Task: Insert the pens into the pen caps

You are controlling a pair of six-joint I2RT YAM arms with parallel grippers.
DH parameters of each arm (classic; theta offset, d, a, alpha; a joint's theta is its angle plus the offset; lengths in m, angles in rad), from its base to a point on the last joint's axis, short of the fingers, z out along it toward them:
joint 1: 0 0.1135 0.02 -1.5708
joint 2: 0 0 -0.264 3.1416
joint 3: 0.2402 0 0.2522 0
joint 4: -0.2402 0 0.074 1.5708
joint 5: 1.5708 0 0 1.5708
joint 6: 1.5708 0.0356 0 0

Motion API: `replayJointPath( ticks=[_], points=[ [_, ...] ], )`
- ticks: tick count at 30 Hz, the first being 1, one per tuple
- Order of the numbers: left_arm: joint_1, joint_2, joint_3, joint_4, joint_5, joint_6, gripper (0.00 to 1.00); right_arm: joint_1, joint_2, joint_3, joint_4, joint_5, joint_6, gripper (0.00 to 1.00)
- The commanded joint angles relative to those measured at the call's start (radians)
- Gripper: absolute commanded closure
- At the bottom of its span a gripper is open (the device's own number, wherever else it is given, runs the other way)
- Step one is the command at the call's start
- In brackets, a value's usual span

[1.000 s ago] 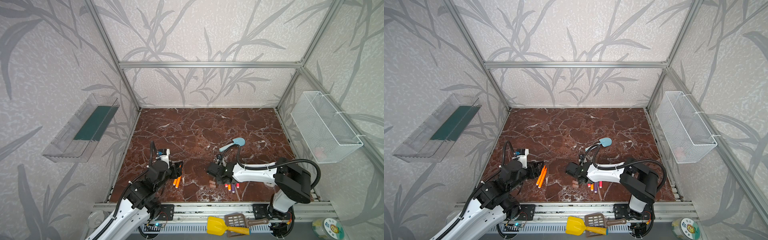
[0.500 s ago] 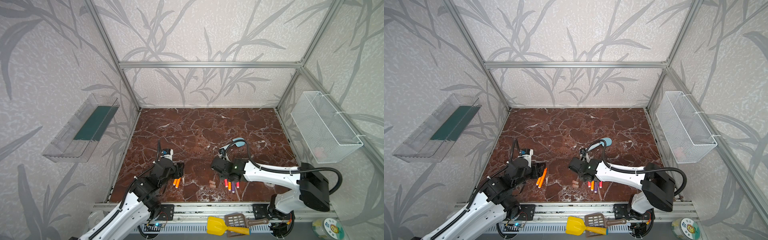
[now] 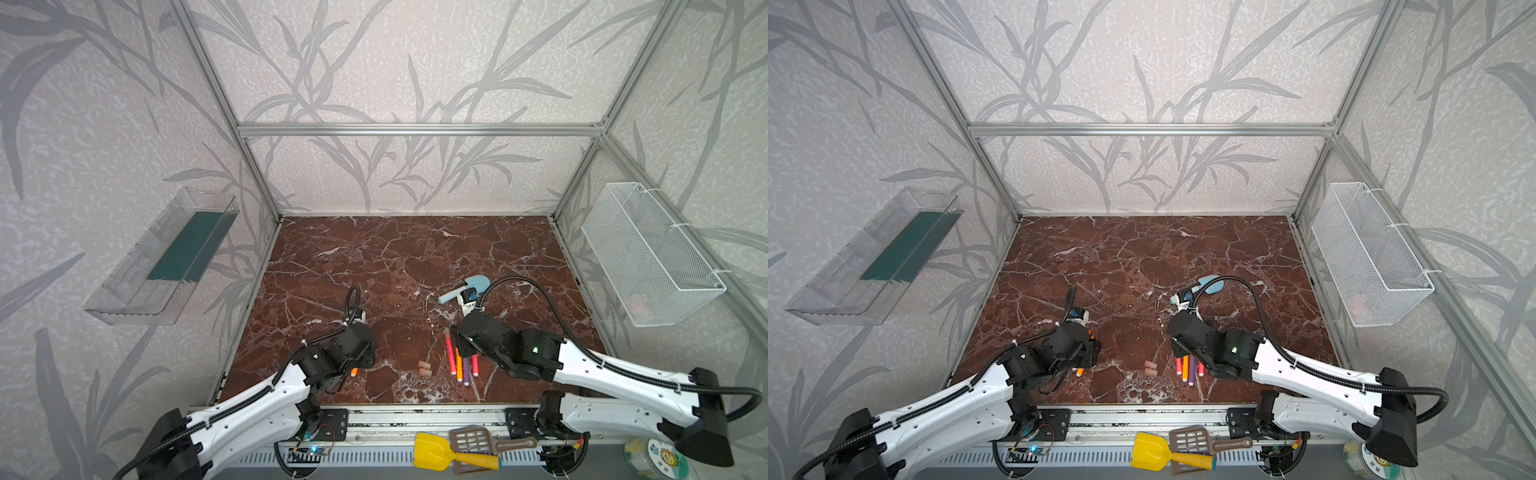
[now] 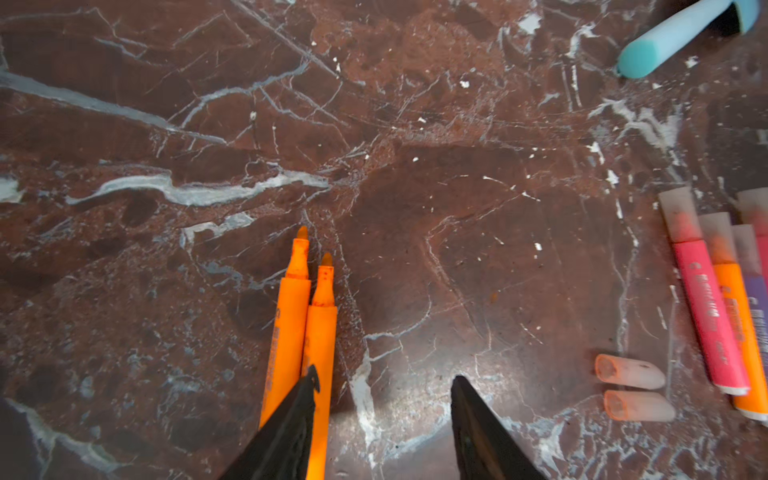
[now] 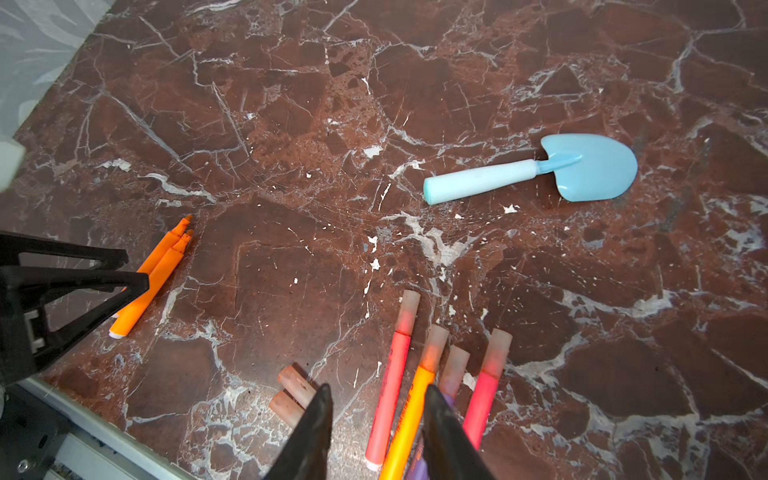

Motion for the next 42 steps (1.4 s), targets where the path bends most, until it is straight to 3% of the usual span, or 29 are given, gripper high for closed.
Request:
replayJointPath(
  ticks=[1, 13, 18, 27, 42],
  points=[
    [-0.006, 0.031, -0.003, 0.023, -0.060, -0.038, 0.48, -0.005, -0.027, -0.021, 0.009, 0.004, -0.013, 0.63],
    [-0.006, 0.133, 0.016, 0.024, -0.103, -0.052, 0.50, -0.004, -0.014, 0.012, -0.006, 0.048, -0.032, 0.63],
    [-0.006, 0.147, 0.017, 0.022, -0.101, -0.057, 0.50, -0.015, 0.015, 0.060, -0.002, 0.074, -0.098, 0.63],
    [-0.008, 0.143, -0.018, 0.015, -0.080, -0.087, 0.58, -0.045, 0.004, 0.077, 0.075, 0.017, -0.133, 0.63],
    [-0.041, 0.140, -0.076, 0.026, -0.088, -0.174, 0.59, -0.045, 0.029, 0.080, 0.107, -0.043, -0.129, 0.64]
  ],
)
